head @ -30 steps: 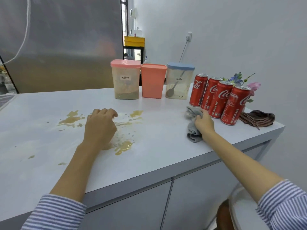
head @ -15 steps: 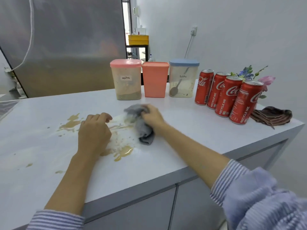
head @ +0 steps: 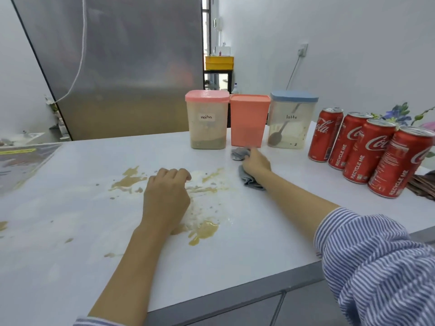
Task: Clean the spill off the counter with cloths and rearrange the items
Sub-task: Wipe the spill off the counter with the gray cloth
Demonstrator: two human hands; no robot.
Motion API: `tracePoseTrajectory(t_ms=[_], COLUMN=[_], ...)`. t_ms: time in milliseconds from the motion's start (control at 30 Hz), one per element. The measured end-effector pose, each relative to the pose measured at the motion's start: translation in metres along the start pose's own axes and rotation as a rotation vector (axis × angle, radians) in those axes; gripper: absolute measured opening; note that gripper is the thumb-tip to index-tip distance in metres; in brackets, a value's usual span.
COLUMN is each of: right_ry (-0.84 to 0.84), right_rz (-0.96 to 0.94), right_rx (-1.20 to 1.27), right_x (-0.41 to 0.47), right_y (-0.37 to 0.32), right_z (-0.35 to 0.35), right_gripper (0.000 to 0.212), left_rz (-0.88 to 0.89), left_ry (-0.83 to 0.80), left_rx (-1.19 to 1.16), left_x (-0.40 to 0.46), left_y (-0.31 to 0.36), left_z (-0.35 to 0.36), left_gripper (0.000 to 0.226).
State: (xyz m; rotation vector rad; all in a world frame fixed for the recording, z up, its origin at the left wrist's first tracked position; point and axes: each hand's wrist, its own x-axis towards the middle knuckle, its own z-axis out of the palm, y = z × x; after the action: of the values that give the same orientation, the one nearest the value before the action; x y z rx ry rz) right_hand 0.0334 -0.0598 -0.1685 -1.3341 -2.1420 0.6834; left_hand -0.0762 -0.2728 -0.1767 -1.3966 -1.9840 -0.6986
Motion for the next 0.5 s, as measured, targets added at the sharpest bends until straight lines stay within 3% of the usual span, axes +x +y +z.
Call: tracePoseTrajectory(t_ms=[133,233,367,500], right_ry=[-0.186,-0.267,-0.055,0.085], right_rz=[-0.247,-0.267,-0.107,0.053], right_rx=[0.11,0.316,0.421,0.166], right_x=[-0.051,-0.068,-0.049,-0.032], right_y=[-0.041,-0.042,-0.004,0.054], right_z=[0.036,0.029,-0.031,-0.074], right_gripper=[0.036,0.03,0.027,0.034], left_rz=[-0.015,-0.037,-0.058,-0.075], left_ry=[-0.001,-0.002,0.012,0.015], left_rx=[-0.007,-0.031,-0.054,-0.058], left_x=[0.001,0.0,-0.006,-0.004], left_y=[0.001,0.004,0.007,0.009], left_z=[-0.004,-0.006,-0.008,-0.007], left_gripper=[0.045,0.047,0.038,0.037])
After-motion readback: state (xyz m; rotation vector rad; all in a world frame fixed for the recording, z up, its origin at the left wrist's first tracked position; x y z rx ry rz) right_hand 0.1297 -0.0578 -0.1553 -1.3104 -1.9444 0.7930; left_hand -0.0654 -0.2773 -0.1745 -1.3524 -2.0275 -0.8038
